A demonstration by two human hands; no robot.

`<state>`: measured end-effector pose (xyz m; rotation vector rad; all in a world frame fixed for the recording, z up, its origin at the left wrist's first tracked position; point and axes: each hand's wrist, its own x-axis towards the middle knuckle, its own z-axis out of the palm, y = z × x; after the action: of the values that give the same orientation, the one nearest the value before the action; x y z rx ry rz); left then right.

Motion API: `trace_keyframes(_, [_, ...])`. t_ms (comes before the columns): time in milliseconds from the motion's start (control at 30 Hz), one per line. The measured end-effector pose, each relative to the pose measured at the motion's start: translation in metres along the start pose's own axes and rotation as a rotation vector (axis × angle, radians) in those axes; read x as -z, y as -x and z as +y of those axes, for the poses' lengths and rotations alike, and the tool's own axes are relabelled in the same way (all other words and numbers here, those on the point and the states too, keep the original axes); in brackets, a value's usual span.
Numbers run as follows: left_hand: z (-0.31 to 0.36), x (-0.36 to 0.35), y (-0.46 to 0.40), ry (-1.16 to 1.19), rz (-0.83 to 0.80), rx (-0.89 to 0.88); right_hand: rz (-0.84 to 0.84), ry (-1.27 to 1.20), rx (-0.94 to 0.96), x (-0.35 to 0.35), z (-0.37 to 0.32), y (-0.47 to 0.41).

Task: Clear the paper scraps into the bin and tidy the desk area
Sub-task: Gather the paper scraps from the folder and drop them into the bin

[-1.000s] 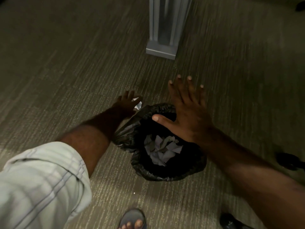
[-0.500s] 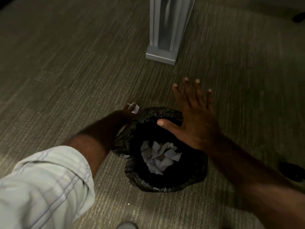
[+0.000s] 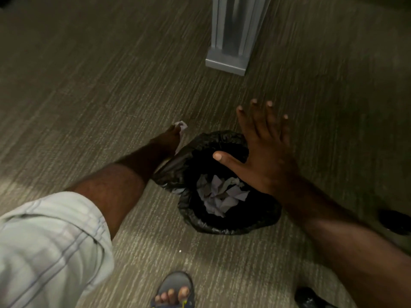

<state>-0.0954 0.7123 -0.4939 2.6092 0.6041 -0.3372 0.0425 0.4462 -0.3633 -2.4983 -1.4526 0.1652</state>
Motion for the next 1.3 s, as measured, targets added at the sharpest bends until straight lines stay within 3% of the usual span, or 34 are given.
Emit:
trace_keyframes(167, [0.016,0.043,0.046,-0.125,0.113,0.084,-0.057,-0.038,0.016,0.025,-0.027,0.018])
trace_keyframes(333, [0.041,0.085,0.090,-0.338,0.195,-0.005,-0.135,-0.043,0.028,0.051,-0.051,0.035])
trace_keyframes(467, [0.080,0.110,0.124,-0.449,0.169,-0.024,-0.170,-0.032,0.032,0.067,-0.063,0.053])
trace_keyframes(600, [0.120,0.120,0.167,-0.457,0.242,-0.163,-0.171,0.039,0.084,0.086,-0.071,0.074])
trace_keyframes(767, [0.162,0.110,0.204,-0.487,0.140,-0.241,-0.250,0.063,0.096,0.103,-0.077,0.093])
trace_keyframes(867, [0.181,0.094,0.218,-0.478,0.165,-0.253,-0.302,0.078,0.104,0.110,-0.074,0.104])
trace_keyframes(1300, [0.226,0.052,0.227,-0.420,0.043,-0.050,-0.351,0.081,0.034,0.116,-0.039,0.140])
